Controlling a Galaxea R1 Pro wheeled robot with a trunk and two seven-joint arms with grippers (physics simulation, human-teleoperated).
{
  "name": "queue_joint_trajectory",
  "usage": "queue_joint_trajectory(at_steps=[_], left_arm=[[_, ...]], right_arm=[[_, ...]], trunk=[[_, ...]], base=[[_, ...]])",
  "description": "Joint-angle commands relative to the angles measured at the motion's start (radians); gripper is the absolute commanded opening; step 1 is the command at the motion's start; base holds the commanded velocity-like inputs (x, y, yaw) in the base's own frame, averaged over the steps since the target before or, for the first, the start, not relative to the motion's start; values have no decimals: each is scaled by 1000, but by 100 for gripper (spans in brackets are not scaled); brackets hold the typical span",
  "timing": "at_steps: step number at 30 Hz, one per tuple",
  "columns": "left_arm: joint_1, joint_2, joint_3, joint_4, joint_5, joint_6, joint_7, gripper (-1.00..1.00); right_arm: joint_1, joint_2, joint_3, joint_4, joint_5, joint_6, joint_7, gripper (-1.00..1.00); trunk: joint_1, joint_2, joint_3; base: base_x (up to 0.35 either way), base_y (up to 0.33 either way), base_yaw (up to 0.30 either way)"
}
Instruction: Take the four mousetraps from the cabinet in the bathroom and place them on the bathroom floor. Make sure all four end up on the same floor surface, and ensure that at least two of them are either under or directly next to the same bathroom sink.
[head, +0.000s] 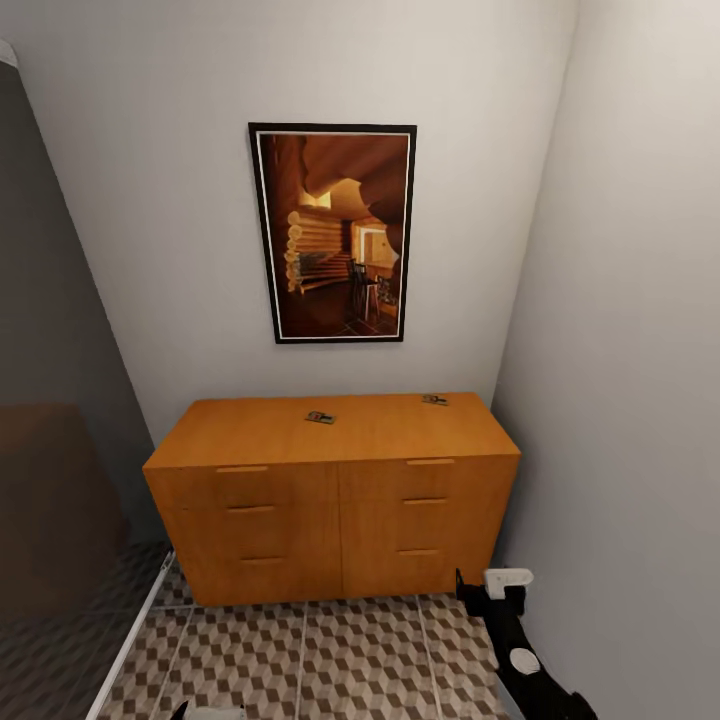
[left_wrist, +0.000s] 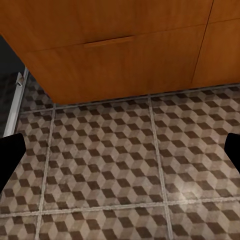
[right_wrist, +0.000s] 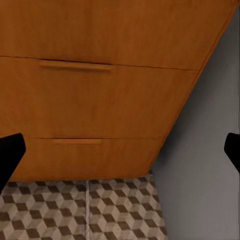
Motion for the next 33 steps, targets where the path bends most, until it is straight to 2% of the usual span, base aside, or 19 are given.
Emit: queue_joint_trajectory(at_steps=[1,6,7,9,10,11,13,15,18,19,22,25,26,27,29,31,33], left_arm=[[-2,-1,-8,3,6,-5,3,100],[-2,-1,-8,3,6,-5,3,100],[-2,-1,-8,3,6,-5,2,100],[-2,-1,-8,3,6,-5,2,100],[-2,-1,-8,3,6,-5,2,100],[-2,-1,-8,3,6,-5,2,100],[-2,-1,-8,3,6,-5,2,100],[-2,-1,-8,3,6,-5,2,100],[-2,-1,-8,3,6,-5,2,100],[-2,-1,-8,3,6,-5,2,100],[-2,-1,-9,3,6,-5,2,100],[-2,-1,-8,3,6,-5,2,100],[-2,-1,-8,3,6,-5,1,100],[-2,-1,-8,3,6,-5,1,100],[-2,-1,-8,3,6,-5,1,100],[-2,-1,-8,3,6,-5,1,100],[-2,-1,-8,3,6,-5,2,100]], right_arm=[[-1,-1,5,-88,7,81,-11,100],[-1,-3,4,-382,8,313,-14,100],[-2,-3,4,-463,13,385,-14,100],[-3,-3,4,-540,22,462,-14,100],[-4,-3,4,-622,37,544,-13,100],[-5,-3,4,-661,45,583,-12,100],[-16,-2,4,-809,77,724,-11,100],[-45,-1,3,-895,95,816,-10,100],[-100,0,3,-952,106,909,-3,100],[-164,0,3,-972,110,976,27,100],[-244,-2,3,-977,112,1029,97,100],[-291,-3,3,-979,113,1047,150,100],[-324,-4,3,-979,114,1058,190,100],[-374,-11,3,-978,117,1079,259,100],[-404,-23,3,-975,119,1096,311,100],[-436,-47,3,-967,121,1118,402,100],[-457,-74,4,-952,122,1133,542,100]], trunk=[[1,-2,-2],[1,-2,-2],[1,-2,-2],[1,-2,-2],[1,-2,-2],[1,-2,-2],[1,-2,-2],[1,-2,-2],[1,-2,-2],[1,-2,-2],[1,-2,-2],[1,-2,-2],[1,-2,-2],[1,-2,-2],[1,-2,-2],[1,-2,-2],[1,-2,-2]], base=[[0,0,0],[0,0,0],[0,0,0],[0,0,0],[0,0,0],[0,0,0],[0,0,0],[0,0,0],[0,0,0],[0,0,0],[0,0,0],[0,0,0],[0,0,0],[0,0,0],[0,0,0],[0,0,0],[0,0,0]])
